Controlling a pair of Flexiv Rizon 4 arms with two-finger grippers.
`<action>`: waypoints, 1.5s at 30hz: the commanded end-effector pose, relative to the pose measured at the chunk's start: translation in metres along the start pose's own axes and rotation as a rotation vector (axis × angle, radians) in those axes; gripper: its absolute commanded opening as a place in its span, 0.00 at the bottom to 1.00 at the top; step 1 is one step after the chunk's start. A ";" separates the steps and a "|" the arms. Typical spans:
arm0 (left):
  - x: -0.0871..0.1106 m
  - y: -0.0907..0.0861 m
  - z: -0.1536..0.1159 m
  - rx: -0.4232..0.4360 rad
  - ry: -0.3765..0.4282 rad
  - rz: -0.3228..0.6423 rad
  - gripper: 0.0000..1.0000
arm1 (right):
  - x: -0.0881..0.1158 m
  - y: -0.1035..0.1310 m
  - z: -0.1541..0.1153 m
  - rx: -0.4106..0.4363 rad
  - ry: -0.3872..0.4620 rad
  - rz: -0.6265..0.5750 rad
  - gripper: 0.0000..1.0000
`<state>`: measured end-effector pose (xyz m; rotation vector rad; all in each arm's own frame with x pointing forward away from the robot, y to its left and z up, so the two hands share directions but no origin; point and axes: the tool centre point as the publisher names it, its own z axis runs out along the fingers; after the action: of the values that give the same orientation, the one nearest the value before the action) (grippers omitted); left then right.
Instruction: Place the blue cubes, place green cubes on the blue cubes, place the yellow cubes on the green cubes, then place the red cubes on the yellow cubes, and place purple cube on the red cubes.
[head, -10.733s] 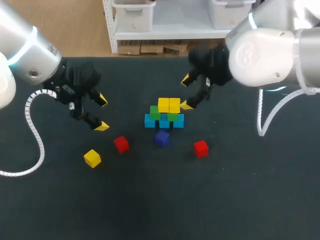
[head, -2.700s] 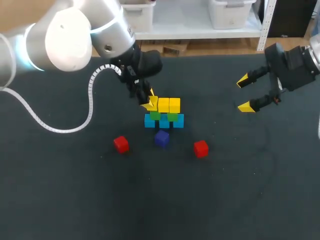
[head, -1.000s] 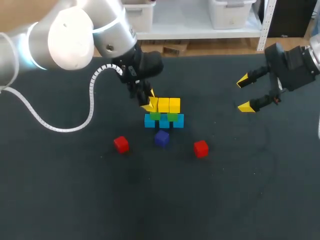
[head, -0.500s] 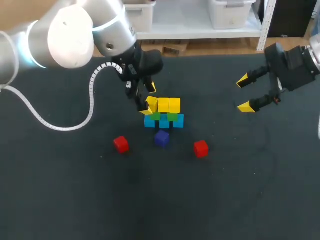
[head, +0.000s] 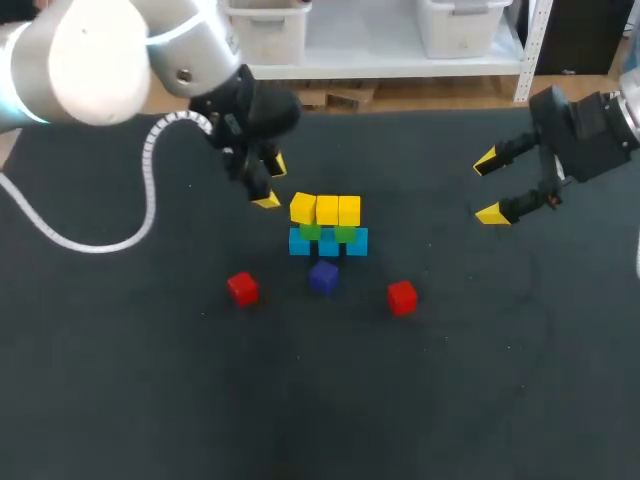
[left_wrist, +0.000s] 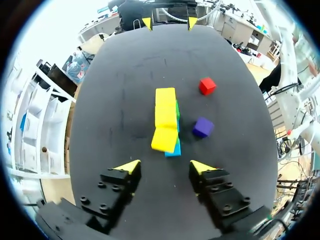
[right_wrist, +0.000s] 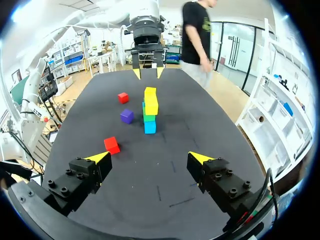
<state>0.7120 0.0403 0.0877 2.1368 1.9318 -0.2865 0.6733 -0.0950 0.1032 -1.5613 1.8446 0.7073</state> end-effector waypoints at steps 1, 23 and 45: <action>0.015 -0.009 0.000 -0.035 -0.015 -0.011 0.00 | 0.000 -0.001 0.001 -0.001 -0.003 -0.001 1.00; -0.002 -0.003 0.036 0.034 -0.046 0.011 0.00 | 0.000 -0.001 0.001 -0.001 -0.003 -0.001 1.00; -0.011 -0.005 0.036 0.037 -0.045 0.026 0.00 | 0.000 -0.001 0.001 -0.001 -0.003 -0.001 1.00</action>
<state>0.7063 0.0192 0.0561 2.1545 1.8841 -0.3662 0.6733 -0.0950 0.1032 -1.5613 1.8447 0.7073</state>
